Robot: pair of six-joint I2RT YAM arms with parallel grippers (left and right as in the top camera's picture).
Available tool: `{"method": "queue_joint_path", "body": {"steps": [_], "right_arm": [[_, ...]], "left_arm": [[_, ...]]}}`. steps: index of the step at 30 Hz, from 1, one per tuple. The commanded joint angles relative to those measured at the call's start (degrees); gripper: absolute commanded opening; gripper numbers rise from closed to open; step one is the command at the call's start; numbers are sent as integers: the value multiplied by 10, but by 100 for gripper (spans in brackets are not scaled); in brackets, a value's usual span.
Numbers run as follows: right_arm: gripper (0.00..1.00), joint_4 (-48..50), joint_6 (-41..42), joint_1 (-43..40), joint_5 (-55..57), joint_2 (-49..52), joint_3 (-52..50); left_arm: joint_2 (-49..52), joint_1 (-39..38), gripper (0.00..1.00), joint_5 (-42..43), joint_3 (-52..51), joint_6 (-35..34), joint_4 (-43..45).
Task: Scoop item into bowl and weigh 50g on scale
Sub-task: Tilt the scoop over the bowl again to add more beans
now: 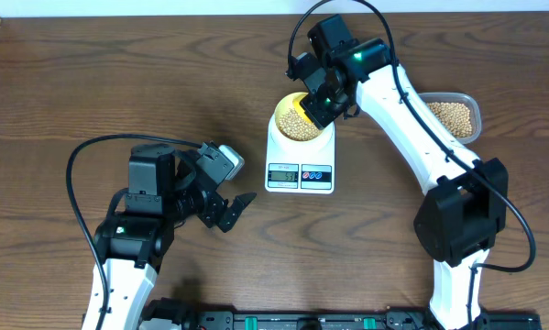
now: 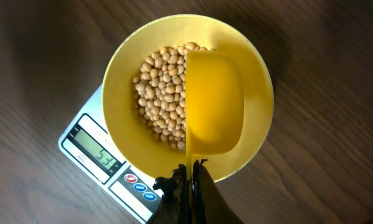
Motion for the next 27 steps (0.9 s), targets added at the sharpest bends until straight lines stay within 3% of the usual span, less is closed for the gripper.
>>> {"method": "queue_joint_path", "body": {"steps": [1,27], "right_arm": [[1,0,-9,12,5,16,-4],[1,3,-11,39,16,22,-5]], "left_arm": [[1,3,99,8,6,4,1],[1,3,99,8,6,4,1]]}}
